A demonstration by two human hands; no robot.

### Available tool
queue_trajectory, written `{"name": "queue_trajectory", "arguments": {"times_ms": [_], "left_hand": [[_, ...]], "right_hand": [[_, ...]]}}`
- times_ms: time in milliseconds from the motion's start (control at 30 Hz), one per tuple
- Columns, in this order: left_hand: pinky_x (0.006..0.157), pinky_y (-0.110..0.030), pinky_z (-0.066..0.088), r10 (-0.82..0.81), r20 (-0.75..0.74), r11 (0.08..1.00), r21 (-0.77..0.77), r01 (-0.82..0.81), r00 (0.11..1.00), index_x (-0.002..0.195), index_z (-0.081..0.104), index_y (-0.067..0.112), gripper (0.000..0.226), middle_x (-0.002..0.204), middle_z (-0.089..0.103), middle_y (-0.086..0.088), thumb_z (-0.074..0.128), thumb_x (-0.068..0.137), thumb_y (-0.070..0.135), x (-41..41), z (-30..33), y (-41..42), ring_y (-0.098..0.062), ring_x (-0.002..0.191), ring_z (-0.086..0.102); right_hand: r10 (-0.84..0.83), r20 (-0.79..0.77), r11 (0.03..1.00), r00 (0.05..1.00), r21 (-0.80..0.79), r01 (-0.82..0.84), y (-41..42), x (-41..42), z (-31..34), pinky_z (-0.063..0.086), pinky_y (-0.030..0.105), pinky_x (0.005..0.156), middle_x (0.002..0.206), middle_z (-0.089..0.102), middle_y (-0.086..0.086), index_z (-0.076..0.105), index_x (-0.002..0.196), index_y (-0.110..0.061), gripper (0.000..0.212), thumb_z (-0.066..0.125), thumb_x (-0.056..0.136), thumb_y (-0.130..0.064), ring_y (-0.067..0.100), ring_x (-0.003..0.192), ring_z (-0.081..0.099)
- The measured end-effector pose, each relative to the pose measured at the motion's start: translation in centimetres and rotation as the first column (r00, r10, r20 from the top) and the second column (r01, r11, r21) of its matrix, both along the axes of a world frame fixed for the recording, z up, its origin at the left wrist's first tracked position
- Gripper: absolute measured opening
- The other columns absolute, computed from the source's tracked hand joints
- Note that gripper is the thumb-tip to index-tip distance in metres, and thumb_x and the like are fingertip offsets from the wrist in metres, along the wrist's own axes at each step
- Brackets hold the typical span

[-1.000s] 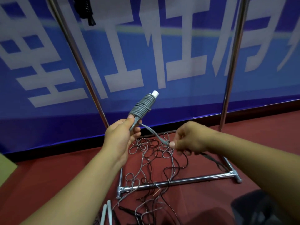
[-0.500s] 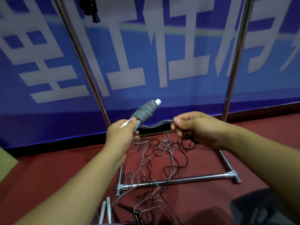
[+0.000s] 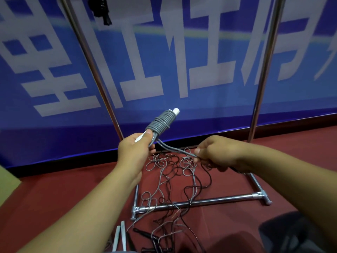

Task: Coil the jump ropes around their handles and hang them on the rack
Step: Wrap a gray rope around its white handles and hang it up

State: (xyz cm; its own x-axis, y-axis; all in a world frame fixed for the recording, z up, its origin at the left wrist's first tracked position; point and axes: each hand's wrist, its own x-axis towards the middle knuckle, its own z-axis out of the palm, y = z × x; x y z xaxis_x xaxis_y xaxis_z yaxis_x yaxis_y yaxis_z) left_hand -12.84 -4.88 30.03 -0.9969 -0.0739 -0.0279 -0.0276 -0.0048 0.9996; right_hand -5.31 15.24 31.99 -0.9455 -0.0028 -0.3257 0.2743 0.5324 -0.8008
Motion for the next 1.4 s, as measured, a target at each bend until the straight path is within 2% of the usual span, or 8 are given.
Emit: {"name": "queue_trajectory", "arguments": {"times_ms": [133, 267, 367, 700, 1000, 1133, 1200, 1400], "left_hand": [[0.070, -0.032, 0.060, -0.016, 0.001, 0.994, -0.107, 0.016, 1.000, 0.091, 0.070, 0.011, 0.017, 0.077, 0.069, -0.004, 0.064, 0.098, 0.025, 0.1, 0.1, -0.4, -0.010, 0.064, 0.065], [0.053, -0.028, 0.056, -0.140, -0.057, 0.926, -0.362, 0.111, 0.988, 0.094, 0.070, 0.011, 0.020, 0.075, 0.075, -0.005, 0.059, 0.100, 0.026, 0.3, 0.3, -0.5, -0.012, 0.057, 0.068], [0.059, -0.035, 0.058, -0.218, -0.121, 0.822, -0.558, 0.115, 0.969, 0.087, 0.069, 0.017, 0.020, 0.066, 0.073, -0.002, 0.059, 0.099, 0.029, 0.3, 0.4, -0.5, -0.015, 0.056, 0.070], [0.067, -0.048, 0.060, -0.329, -0.081, 0.628, -0.763, 0.154, 0.941, 0.078, 0.067, 0.022, 0.024, 0.067, 0.069, -0.002, 0.063, 0.092, 0.040, 0.0, -0.1, -0.1, -0.025, 0.068, 0.070], [0.069, -0.046, 0.059, -0.458, 0.029, 0.537, -0.788, 0.302, 0.889, 0.074, 0.066, 0.017, 0.024, 0.061, 0.069, -0.003, 0.071, 0.089, 0.035, 1.1, -0.4, 0.6, -0.025, 0.065, 0.069], [0.066, -0.048, 0.058, -0.517, 0.062, 0.512, -0.777, 0.366, 0.854, 0.073, 0.065, 0.016, 0.022, 0.062, 0.070, -0.006, 0.071, 0.089, 0.030, 1.4, -0.6, 0.9, -0.032, 0.066, 0.069], [0.066, -0.049, 0.058, -0.547, 0.084, 0.488, -0.777, 0.398, 0.833, 0.072, 0.063, 0.017, 0.022, 0.062, 0.069, -0.007, 0.071, 0.090, 0.027, 1.5, -0.7, 0.9, -0.033, 0.066, 0.069], [0.064, -0.050, 0.056, -0.636, 0.144, 0.431, -0.749, 0.503, 0.758, 0.072, 0.060, 0.015, 0.023, 0.062, 0.066, -0.008, 0.070, 0.091, 0.024, 1.8, -1.3, 0.9, -0.022, 0.056, 0.062]], "right_hand": [[0.070, -0.019, 0.991, 0.997, -0.116, -0.072, 0.0, 0.5, 0.9, 0.025, 0.022, 0.044, 0.057, 0.048, -0.004, 0.067, 0.077, -0.013, 0.033, 0.048, 0.103, -0.021, 0.010, 0.047, 0.034], [0.056, -0.056, 0.991, 0.997, -0.121, -0.063, -0.4, 1.2, 1.6, 0.022, 0.022, 0.042, 0.051, 0.042, -0.005, 0.058, 0.069, -0.014, 0.030, 0.047, 0.096, -0.018, 0.010, 0.042, 0.029], [0.005, -0.098, 0.990, 0.995, -0.139, -0.019, -0.7, 1.8, 2.1, 0.020, 0.022, 0.042, 0.049, 0.036, -0.002, 0.050, 0.063, -0.016, 0.029, 0.045, 0.092, -0.018, 0.012, 0.041, 0.025], [-0.057, -0.263, 0.985, 0.963, -0.174, 0.010, -1.5, 2.4, 2.2, 0.024, 0.016, 0.036, 0.042, 0.034, -0.007, 0.051, 0.060, -0.013, 0.036, 0.074, 0.087, -0.019, 0.007, 0.035, 0.027], [-0.055, -0.485, 0.931, 0.873, 0.291, 0.220, -0.4, 1.6, 1.3, 0.045, 0.030, 0.054, 0.056, 0.062, -0.001, 0.066, 0.067, -0.018, 0.035, 0.077, 0.080, -0.049, 0.015, 0.055, 0.058], [0.032, -0.553, 0.848, 0.833, 0.456, 0.270, -0.2, 1.6, 0.8, 0.037, 0.030, 0.054, 0.061, 0.055, -0.008, 0.060, 0.086, -0.028, 0.034, 0.072, 0.081, -0.059, 0.008, 0.062, 0.052], [0.080, -0.575, 0.822, 0.814, 0.501, 0.273, -0.1, 1.5, 0.5, 0.037, 0.031, 0.056, 0.061, 0.053, -0.010, 0.060, 0.092, -0.034, 0.030, 0.071, 0.081, -0.060, 0.008, 0.064, 0.050], [0.115, -0.537, 0.818, 0.836, 0.529, 0.227, -0.1, 1.0, 0.1, 0.037, 0.026, 0.056, 0.068, 0.061, -0.013, 0.061, 0.072, -0.031, 0.023, 0.074, 0.079, -0.049, 0.010, 0.069, 0.058]]}}
